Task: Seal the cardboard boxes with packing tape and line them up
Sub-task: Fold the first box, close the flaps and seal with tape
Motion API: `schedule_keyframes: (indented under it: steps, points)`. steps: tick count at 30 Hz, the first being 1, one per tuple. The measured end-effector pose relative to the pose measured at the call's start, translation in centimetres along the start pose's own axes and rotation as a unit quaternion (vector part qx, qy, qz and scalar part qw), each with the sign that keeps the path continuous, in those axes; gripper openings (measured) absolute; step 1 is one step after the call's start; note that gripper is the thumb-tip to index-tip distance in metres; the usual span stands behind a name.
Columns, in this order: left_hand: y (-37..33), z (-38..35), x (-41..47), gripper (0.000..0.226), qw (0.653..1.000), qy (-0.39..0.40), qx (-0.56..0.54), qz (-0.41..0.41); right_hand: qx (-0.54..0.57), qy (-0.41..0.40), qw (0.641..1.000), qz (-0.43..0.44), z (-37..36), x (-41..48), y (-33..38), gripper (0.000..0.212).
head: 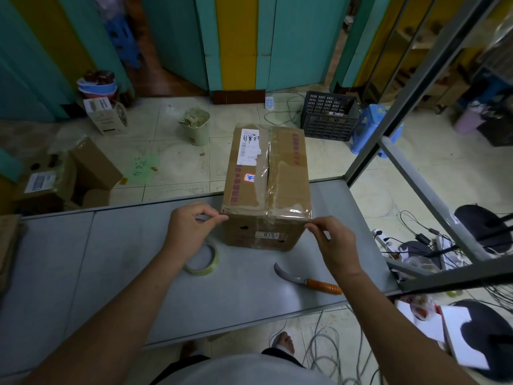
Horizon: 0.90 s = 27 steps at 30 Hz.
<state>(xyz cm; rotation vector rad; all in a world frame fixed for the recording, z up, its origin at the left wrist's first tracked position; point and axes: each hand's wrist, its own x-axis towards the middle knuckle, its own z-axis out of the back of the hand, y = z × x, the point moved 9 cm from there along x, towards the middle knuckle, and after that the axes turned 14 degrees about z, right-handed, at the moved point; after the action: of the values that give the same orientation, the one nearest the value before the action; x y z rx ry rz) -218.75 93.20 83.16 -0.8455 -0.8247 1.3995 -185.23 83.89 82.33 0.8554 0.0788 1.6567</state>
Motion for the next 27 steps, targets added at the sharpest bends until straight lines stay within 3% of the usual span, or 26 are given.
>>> schedule_keyframes:
  steps: [12, 14, 17, 20, 23, 27]
  points:
    - [1.0, -0.4, 0.0, 0.024, 0.995, 0.083, -0.026, 0.041, 0.089, 0.037, 0.995, -0.025, 0.4, -1.1, 0.1, 0.028]
    - [1.1, -0.5, 0.0, 0.023, 0.995, 0.095, -0.024, 0.029, 0.1, 0.028, 0.994, -0.015, 0.8, -1.2, 0.2, 0.018]
    - [1.4, -0.5, 0.0, 0.02, 0.992, 0.123, -0.003, 0.003, 0.087, 0.01, 0.996, -0.019, 2.0, -0.6, -0.6, 0.028]
    - [1.4, -0.3, 0.6, 0.041, 0.991, 0.134, 0.019, -0.002, 0.051, 0.028, 0.997, 0.043, 2.9, 1.1, 0.0, 0.039]
    - [-0.1, -0.5, 1.1, 0.06, 0.987, 0.156, 0.03, -0.029, 0.025, 0.101, 0.988, 0.11, 2.3, 2.6, 1.1, 0.049]
    - [-1.6, -0.9, 1.4, 0.055, 0.977, 0.183, 0.061, -0.086, 0.033, 0.132, 0.983, 0.121, 1.5, 3.1, 1.1, 0.054]
